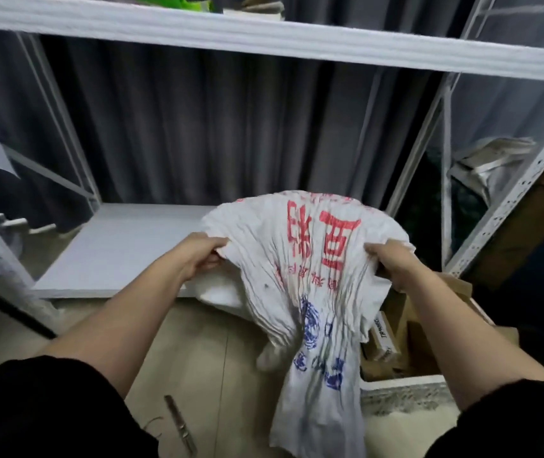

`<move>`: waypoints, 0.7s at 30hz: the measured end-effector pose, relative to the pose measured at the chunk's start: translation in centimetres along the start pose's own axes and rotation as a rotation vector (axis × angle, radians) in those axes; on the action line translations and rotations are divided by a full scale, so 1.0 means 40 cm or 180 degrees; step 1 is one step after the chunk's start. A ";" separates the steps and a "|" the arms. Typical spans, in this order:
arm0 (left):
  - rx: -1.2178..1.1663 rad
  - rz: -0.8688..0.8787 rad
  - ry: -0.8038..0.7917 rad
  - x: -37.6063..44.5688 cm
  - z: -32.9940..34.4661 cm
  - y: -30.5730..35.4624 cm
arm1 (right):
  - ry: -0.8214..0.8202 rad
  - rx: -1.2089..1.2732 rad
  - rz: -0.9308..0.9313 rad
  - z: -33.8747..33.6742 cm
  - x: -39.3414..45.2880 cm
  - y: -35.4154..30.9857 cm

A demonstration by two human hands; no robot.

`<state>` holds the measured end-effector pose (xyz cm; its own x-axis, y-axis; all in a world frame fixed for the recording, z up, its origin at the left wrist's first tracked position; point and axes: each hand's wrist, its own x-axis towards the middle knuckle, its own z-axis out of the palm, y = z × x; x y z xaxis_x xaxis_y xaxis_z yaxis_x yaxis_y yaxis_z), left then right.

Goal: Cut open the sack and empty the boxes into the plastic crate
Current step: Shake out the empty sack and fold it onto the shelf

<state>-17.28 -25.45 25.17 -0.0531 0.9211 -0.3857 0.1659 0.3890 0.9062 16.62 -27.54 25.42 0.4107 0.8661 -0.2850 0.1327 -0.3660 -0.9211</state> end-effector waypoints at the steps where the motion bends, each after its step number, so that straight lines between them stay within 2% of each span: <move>1: -0.0233 0.0199 0.0285 0.009 -0.013 0.007 | 0.0171 0.0023 -0.0117 -0.011 -0.005 -0.008; 4: -0.0490 0.0767 0.1334 0.054 -0.107 0.014 | 0.0766 0.0302 -0.0429 -0.081 0.001 -0.025; 7: -0.0527 0.1005 0.2010 0.055 -0.173 0.039 | 0.1088 0.0312 -0.0691 -0.124 -0.015 -0.042; 11: 0.0493 0.1358 0.2311 0.031 -0.222 0.064 | 0.1500 -0.0469 -0.1121 -0.138 0.003 -0.057; 13: 0.1021 0.1401 0.2243 0.009 -0.249 0.076 | 0.1600 -0.0792 -0.1117 -0.156 0.010 -0.054; 14: 0.1054 0.1440 0.2247 -0.002 -0.263 0.083 | 0.1608 -0.0813 -0.1031 -0.158 0.009 -0.051; 15: 0.0853 0.1296 0.2166 -0.008 -0.271 0.091 | 0.1571 -0.0755 -0.0994 -0.153 -0.006 -0.054; 16: 0.0187 0.1032 0.1811 -0.013 -0.272 0.097 | 0.1538 -0.0493 -0.0864 -0.140 -0.012 -0.052; 18: -0.1300 0.0508 0.0597 -0.020 -0.251 0.082 | 0.1504 0.0424 -0.0410 -0.095 -0.008 -0.049; 19: -0.1778 0.0493 0.0167 -0.022 -0.231 0.067 | 0.1404 0.0973 -0.0110 -0.064 -0.022 -0.057; 21: -0.1737 0.0694 -0.0380 -0.015 -0.181 0.023 | 0.0900 0.1973 0.0205 -0.013 -0.038 -0.076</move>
<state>-24.21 -25.53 27.48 0.0415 0.9847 -0.1692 -0.3709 0.1724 0.9126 16.05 -27.91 28.81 0.6314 0.6961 -0.3418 -0.4063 -0.0784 -0.9104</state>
